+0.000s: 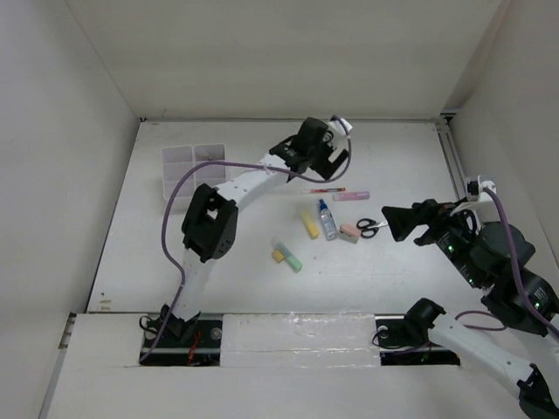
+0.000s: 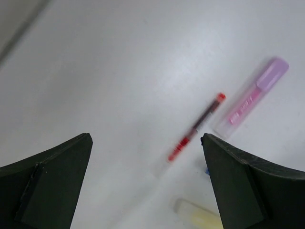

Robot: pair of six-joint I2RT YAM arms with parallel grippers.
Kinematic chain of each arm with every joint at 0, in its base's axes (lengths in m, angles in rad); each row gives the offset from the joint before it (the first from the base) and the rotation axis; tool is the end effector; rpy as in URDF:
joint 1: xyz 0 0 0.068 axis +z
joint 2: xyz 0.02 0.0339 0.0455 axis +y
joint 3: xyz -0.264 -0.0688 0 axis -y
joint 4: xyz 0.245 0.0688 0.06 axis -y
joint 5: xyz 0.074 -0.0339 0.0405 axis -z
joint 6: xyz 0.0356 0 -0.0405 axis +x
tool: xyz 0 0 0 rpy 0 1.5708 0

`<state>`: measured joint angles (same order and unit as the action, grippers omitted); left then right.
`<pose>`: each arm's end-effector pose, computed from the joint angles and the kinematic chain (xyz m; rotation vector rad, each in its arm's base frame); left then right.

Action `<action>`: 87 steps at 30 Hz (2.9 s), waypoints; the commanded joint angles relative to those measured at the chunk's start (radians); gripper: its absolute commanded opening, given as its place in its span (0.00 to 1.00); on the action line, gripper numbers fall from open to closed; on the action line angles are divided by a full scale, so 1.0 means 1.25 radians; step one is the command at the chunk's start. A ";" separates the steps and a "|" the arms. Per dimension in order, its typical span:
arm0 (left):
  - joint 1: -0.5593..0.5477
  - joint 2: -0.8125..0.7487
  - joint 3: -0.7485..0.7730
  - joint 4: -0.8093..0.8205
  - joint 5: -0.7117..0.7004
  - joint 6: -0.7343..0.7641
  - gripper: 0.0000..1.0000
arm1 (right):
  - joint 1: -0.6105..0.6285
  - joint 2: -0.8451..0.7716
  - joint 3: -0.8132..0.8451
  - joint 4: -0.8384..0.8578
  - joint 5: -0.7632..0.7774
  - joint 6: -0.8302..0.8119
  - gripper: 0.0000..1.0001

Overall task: Sort the stationery into containers
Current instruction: Pick up the pen from the center of the board.

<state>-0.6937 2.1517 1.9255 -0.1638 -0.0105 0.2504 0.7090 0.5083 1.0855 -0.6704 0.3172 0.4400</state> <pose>0.3989 -0.3312 0.2961 0.8902 1.7589 -0.2803 0.0598 0.0367 0.4159 0.0172 1.6951 0.6051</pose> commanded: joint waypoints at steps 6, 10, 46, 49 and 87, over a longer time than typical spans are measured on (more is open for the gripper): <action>0.009 0.003 -0.004 -0.087 0.072 -0.008 0.99 | 0.007 -0.018 -0.007 -0.021 -0.054 -0.035 1.00; 0.009 0.003 -0.026 -0.080 0.095 -0.027 0.98 | 0.007 -0.018 -0.035 -0.004 -0.070 -0.035 1.00; 0.192 -0.623 -0.293 -0.332 -0.117 -0.673 1.00 | -0.330 1.226 0.696 -0.043 -0.476 -0.780 0.90; 0.184 -0.670 -0.319 -0.371 -0.124 -0.601 1.00 | -0.339 1.263 0.683 -0.028 -0.477 -0.788 0.91; 0.200 -0.823 -0.539 -0.254 -0.093 -0.527 1.00 | -0.319 1.266 0.415 0.169 -0.482 -0.795 0.72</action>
<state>-0.4488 1.1416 1.2480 -0.5125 -0.1349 -0.4225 0.3073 2.0846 1.5871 -0.4858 -0.2516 -0.5449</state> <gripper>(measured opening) 0.997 0.728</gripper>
